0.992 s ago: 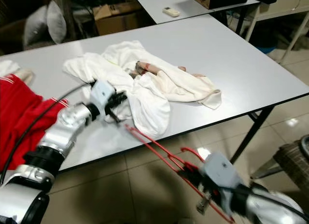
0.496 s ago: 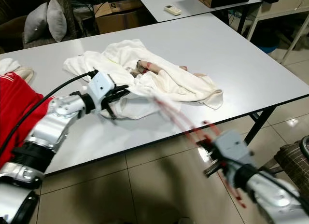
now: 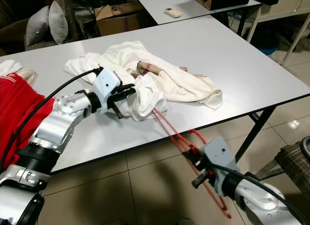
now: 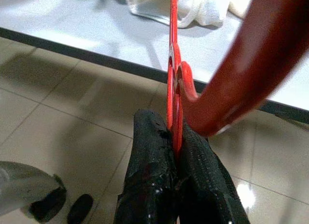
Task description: Hang hanger
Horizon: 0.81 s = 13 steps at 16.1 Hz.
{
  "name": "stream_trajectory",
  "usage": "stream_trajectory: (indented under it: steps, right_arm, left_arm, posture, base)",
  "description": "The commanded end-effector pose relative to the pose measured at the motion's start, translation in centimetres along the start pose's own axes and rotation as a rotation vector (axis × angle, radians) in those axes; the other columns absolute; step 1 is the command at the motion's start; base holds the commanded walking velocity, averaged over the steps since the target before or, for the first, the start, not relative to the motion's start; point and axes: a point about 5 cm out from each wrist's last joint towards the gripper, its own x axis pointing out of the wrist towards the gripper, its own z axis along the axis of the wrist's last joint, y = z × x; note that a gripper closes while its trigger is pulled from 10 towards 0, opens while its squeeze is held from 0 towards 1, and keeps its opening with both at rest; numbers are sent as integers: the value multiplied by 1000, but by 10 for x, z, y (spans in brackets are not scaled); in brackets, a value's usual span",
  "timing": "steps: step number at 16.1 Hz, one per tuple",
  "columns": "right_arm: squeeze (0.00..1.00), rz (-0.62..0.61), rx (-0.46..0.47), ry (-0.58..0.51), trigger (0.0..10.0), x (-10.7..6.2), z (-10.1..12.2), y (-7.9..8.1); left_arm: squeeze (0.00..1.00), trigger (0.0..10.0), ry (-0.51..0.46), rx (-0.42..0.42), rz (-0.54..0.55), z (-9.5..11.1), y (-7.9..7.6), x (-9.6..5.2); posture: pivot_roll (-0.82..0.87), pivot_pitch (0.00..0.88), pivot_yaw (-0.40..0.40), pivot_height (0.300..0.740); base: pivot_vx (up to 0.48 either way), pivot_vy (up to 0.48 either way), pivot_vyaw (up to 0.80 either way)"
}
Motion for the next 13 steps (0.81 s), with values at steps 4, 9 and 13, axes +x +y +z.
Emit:
stream_trajectory:
  steps: [4,9,13]
  right_arm:
    - [0,1,8,-24,10000,0,4,1]
    - [0,-114,219,-139,10000,4,9,-15]
    - [0,22,416,-176,10000,9,2,0]
  left_arm:
    - [0,0,-24,12,33,14,10,-4]
    - [0,0,22,111,-46,15,16,-33]
    - [0,0,-12,144,-86,17,6,-37]
  posture:
    - [-82,18,143,740]
    - [-75,15,148,740]
    - [-65,6,141,740]
  base:
    - [0,0,0]
    - [0,0,0]
    - [0,0,0]
